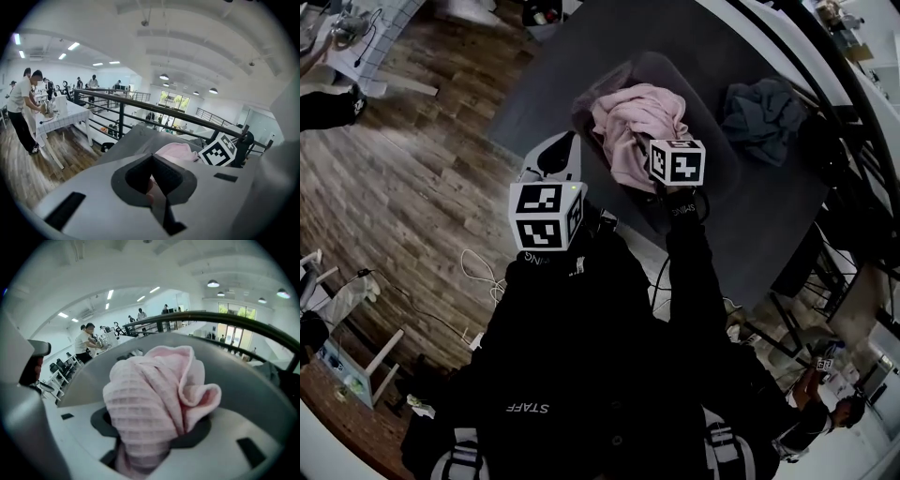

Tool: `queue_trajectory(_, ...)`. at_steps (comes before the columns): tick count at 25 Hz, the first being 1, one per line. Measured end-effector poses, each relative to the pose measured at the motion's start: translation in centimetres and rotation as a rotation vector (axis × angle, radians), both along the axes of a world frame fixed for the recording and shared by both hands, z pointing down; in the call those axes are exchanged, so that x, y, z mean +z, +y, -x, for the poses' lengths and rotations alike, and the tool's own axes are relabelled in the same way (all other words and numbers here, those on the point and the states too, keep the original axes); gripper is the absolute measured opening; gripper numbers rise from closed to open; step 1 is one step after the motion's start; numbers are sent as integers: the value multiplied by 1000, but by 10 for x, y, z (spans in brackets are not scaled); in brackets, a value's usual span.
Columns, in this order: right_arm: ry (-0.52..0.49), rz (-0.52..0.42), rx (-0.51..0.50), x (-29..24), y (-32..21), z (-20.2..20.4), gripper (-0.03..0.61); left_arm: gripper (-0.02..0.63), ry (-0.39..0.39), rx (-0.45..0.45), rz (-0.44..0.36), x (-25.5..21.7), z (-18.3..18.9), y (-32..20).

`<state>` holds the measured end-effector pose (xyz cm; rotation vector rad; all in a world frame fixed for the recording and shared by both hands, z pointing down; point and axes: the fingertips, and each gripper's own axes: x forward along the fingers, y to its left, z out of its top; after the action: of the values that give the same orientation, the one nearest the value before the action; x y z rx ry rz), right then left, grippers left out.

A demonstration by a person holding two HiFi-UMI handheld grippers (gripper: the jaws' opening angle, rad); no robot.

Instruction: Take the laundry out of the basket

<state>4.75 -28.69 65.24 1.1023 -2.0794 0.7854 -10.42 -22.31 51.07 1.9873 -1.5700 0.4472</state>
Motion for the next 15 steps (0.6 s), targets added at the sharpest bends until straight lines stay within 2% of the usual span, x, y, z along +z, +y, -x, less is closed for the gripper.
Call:
queue_trajectory(8,-65,-271,89,-121,27,-13,272,0,12,-17,-88,-44,5,15)
queue_trajectory(15,-117,-491,143,-220,53,-22,273,0,21,-19,-195,-92,5,18)
